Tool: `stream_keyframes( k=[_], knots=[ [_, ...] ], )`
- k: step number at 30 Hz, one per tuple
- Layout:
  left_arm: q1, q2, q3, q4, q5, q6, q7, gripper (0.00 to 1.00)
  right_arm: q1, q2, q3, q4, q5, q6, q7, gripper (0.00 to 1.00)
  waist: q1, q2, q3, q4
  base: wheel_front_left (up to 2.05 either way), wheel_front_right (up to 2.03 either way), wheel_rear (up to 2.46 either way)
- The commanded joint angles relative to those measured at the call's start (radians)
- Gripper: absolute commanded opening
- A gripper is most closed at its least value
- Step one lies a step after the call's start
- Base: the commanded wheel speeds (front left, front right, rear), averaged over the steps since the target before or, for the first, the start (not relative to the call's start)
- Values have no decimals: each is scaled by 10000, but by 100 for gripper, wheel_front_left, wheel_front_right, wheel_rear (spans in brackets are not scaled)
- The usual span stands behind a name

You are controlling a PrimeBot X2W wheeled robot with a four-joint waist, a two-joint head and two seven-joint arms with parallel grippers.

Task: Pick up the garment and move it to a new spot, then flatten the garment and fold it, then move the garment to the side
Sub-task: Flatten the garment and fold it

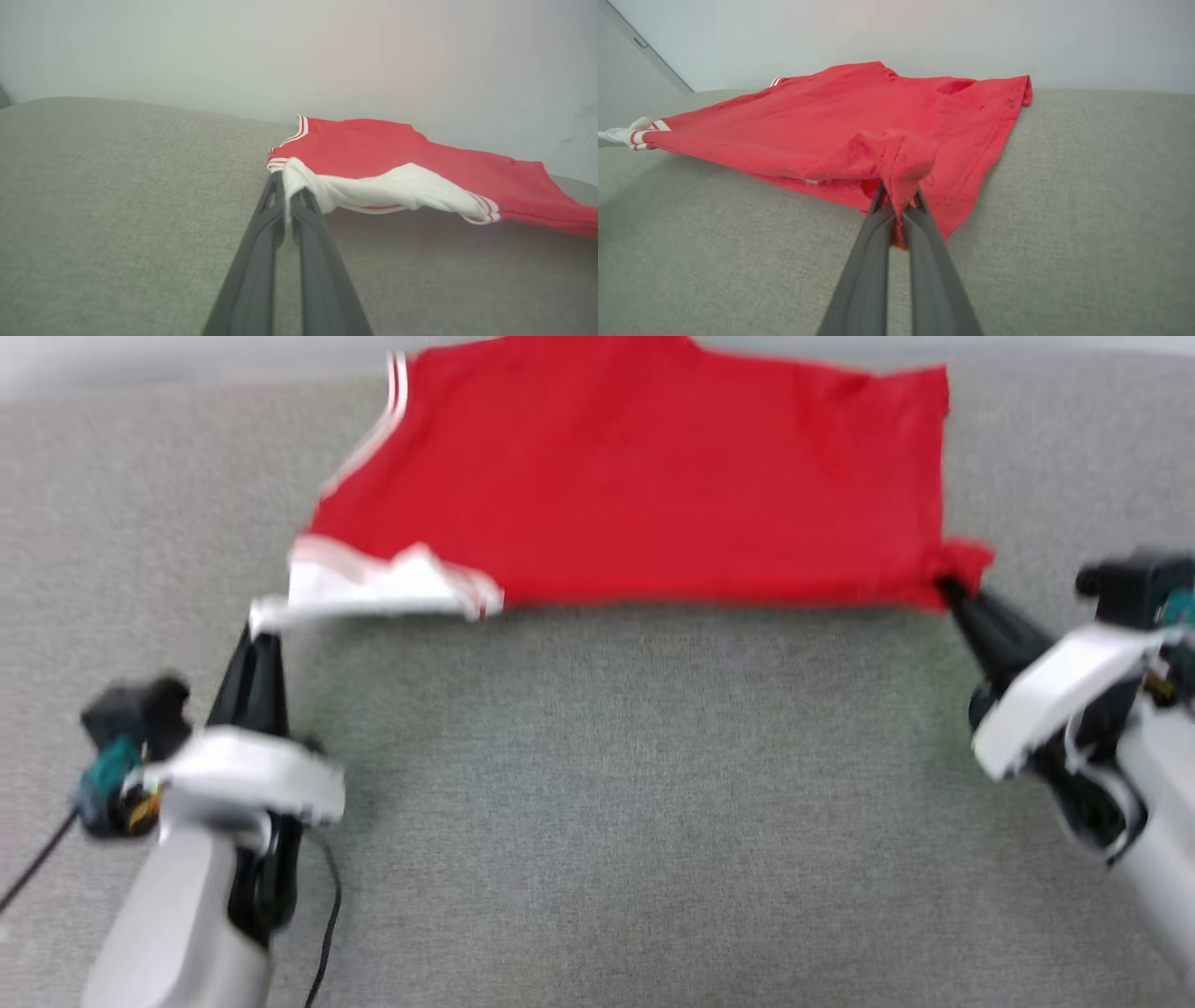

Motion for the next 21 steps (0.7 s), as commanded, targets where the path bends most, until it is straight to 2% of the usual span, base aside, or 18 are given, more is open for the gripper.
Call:
stream_keyframes(
  k=[1,10,11,15,21],
  knots=[
    [634,191,115,-365,-79,146,-5,0,550,-123,-36,-287,0,-8,-50,0,2,0,-547,67,0,0,0],
    [4224,497,236,-3517,-244,1324,1197,0,3366,-536,-813,-2011,-471,-9,356,0,2,0,-1730,173,0,0,0],
    [4767,583,260,-4153,-326,1503,1460,0,3927,-569,-1134,-2376,-680,-9,637,0,2,0,-1909,221,0,0,0],
    [5725,761,343,-5299,-316,1956,1973,0,5124,-509,-2103,-3237,-1087,-9,1126,0,2,0,-2151,342,0,0,0],
    [6487,1029,435,-6930,-109,2559,2568,0,6661,5,-3754,-4782,-1898,-11,2133,0,2,0,-2215,442,0,0,0]
  ],
)
